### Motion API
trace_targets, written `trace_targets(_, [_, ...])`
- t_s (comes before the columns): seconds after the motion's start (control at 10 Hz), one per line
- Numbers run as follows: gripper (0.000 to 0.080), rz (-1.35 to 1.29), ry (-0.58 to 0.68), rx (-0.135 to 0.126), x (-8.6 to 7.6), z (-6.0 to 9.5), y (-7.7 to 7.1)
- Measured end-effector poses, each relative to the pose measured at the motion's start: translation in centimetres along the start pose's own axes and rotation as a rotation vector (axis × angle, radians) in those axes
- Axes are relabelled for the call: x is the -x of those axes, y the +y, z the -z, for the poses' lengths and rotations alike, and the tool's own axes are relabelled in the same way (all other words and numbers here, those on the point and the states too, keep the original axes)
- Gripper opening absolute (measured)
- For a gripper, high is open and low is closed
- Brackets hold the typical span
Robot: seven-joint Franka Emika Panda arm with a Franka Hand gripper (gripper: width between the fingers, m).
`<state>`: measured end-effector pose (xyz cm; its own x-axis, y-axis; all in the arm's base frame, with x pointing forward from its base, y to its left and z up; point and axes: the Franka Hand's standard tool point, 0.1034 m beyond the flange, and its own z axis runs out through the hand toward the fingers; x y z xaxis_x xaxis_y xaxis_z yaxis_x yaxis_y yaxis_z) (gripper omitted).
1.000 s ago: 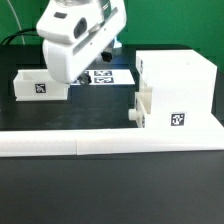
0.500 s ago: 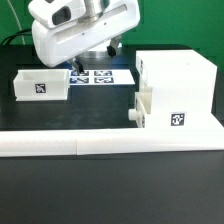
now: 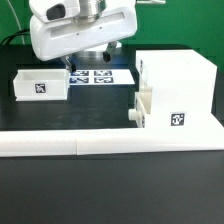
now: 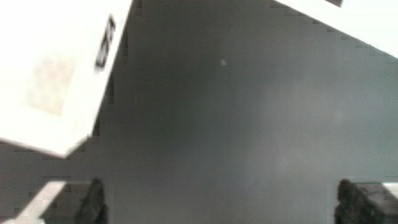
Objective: Assemble drawer
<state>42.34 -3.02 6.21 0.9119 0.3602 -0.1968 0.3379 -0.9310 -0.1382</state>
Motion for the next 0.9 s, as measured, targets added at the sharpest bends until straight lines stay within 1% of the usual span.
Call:
trace_targets(0.1, [0.0649, 0.007, 0.035, 0.028, 0.8, -0.4, -0.1])
trace_targets(0.2, [0.0649, 0.004, 0.050, 0.037, 1.6, -0.7, -0.3])
trace_targets(0.3, [0.0649, 0.019, 0.047, 0.031, 2.0, -0.8, 0.1])
trace_targets(0.9, [0.0649, 0.011, 0.050, 0.032, 2.0, -0.8, 0.1])
